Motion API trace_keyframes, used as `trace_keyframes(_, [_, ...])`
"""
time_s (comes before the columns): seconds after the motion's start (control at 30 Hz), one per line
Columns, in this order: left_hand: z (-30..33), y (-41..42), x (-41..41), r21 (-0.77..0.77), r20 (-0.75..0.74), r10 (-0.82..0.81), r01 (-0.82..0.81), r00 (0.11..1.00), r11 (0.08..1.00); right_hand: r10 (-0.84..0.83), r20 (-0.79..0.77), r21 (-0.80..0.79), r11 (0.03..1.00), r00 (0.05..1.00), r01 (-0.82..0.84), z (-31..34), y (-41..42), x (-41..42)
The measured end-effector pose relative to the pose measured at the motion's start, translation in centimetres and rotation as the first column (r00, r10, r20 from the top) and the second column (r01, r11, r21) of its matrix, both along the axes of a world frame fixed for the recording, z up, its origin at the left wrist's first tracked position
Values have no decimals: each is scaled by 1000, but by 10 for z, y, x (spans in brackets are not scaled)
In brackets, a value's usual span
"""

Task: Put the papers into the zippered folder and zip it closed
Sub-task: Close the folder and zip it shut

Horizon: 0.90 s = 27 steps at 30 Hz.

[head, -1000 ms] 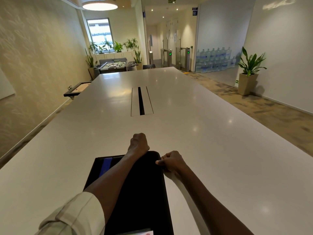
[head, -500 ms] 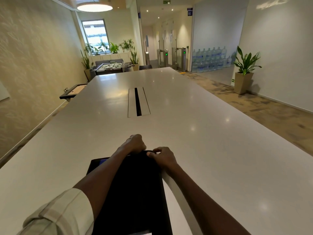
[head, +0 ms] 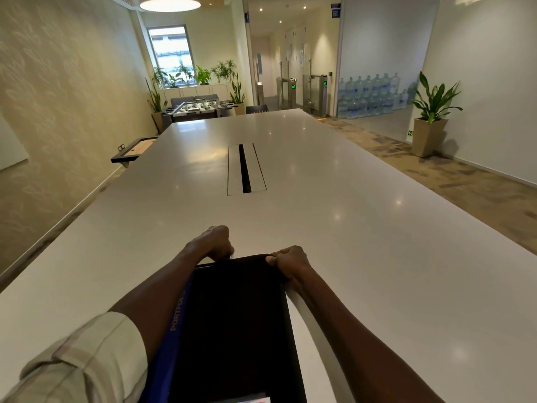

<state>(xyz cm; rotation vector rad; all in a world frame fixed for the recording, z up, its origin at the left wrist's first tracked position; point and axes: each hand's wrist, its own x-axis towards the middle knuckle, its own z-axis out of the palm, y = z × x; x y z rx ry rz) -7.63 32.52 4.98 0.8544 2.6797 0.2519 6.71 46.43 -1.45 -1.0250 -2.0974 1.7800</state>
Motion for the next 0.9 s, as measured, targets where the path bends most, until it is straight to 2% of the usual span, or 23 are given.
trace_keyframes(0.27, [2, -16, -1, 22, -42, 2, -1, 999, 1000, 38, 17, 49, 998, 999, -39, -5, 1, 1])
trace_keyframes(0.7, [6, -45, -14, -66, -149, 51, -61, 987, 996, 44, -3, 97, 994, 999, -43, -4, -4, 5])
trace_keyframes(0.9, [3, -63, -28, -59, -138, 103, -112, 985, 992, 42, -9, 104, 994, 999, -41, -4, -5, 7])
